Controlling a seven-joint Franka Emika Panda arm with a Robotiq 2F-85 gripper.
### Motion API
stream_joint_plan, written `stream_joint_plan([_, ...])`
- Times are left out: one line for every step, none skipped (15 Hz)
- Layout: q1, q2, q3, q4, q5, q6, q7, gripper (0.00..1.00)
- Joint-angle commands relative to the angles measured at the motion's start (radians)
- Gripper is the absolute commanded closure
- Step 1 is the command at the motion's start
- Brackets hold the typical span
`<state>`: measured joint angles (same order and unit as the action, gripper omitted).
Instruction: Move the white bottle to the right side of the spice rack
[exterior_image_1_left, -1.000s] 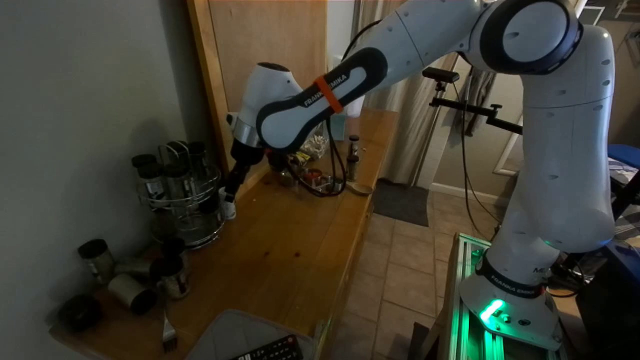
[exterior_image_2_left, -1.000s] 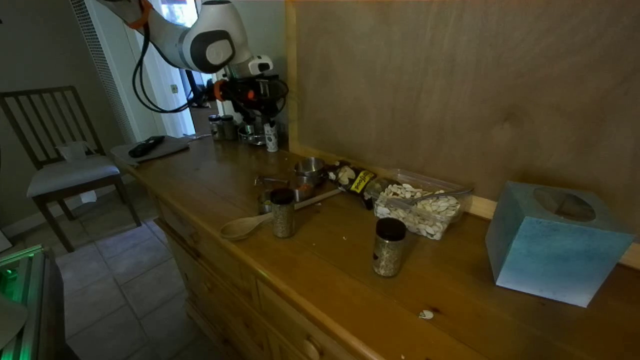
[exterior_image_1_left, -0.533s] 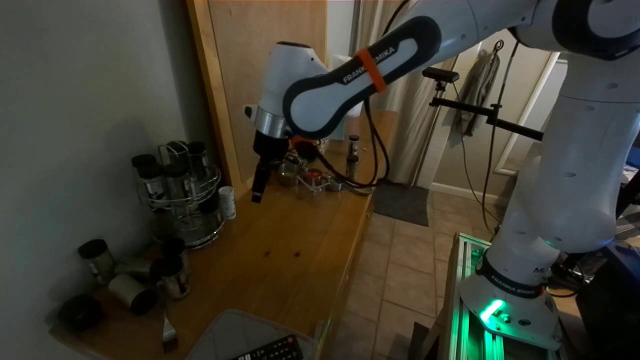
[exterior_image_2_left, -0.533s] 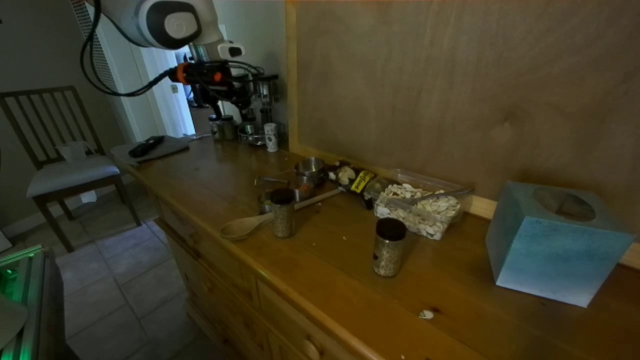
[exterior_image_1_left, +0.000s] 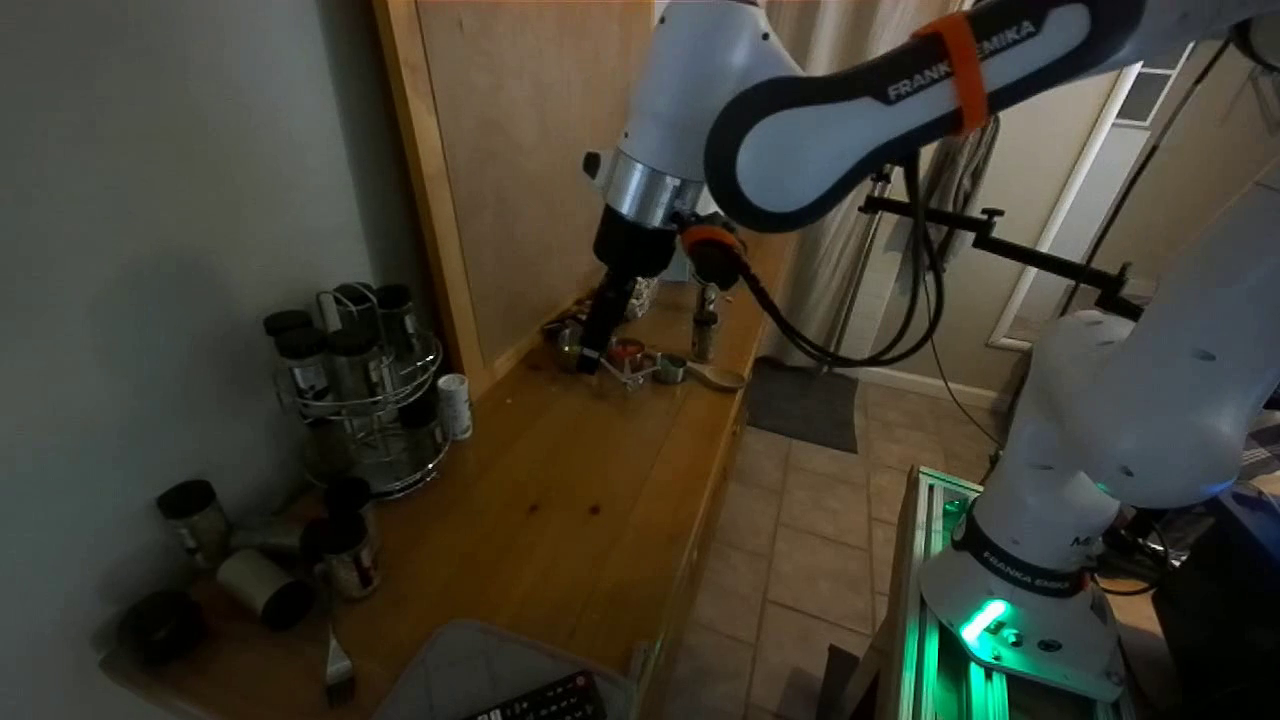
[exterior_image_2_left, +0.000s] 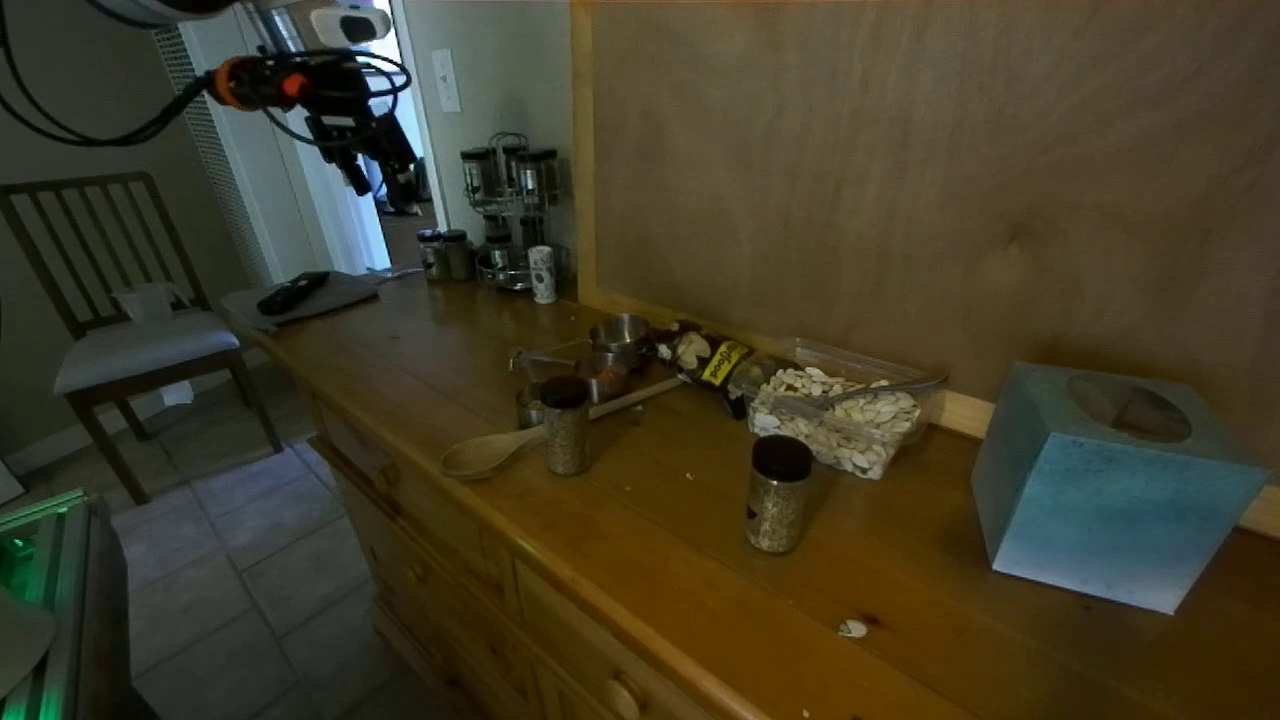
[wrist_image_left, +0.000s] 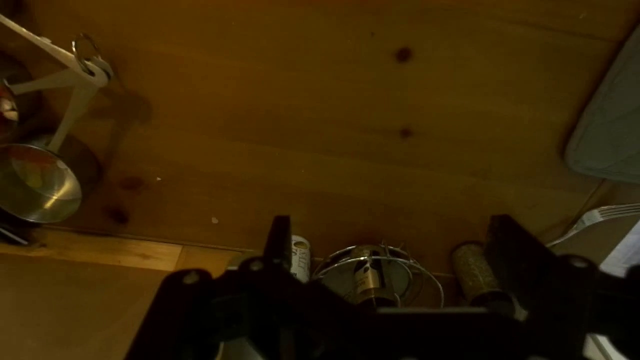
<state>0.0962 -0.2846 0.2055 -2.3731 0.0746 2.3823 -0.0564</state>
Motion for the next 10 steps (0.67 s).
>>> stream_joint_plan([0.047, -0.221, -0.019, -0.22, 0.006, 0.15, 0.034, 0.0])
stream_joint_plan([0.059, -0.262, -0.021, -0.279, 0.009, 0.23, 0.033, 0.0])
stream_joint_plan([0.082, -0.295, -0.029, -0.335, 0.026, 0.305, 0.019, 0.0])
stream_joint_plan([0.098, -0.329, -0.031, -0.395, 0.021, 0.385, 0.016, 0.0])
stream_joint_plan([0.074, -0.222, -0.028, -0.253, -0.016, 0.258, 0.032, 0.0])
stream_joint_plan([0.086, -0.255, -0.03, -0.307, -0.017, 0.316, 0.032, 0.0])
stream_joint_plan([0.093, -0.279, -0.031, -0.344, -0.017, 0.347, 0.033, 0.0])
stream_joint_plan([0.096, -0.295, -0.032, -0.366, -0.018, 0.361, 0.033, 0.0])
stream_joint_plan([0.097, -0.304, -0.032, -0.376, -0.018, 0.365, 0.033, 0.0])
stream_joint_plan([0.097, -0.308, -0.033, -0.377, -0.018, 0.365, 0.033, 0.0])
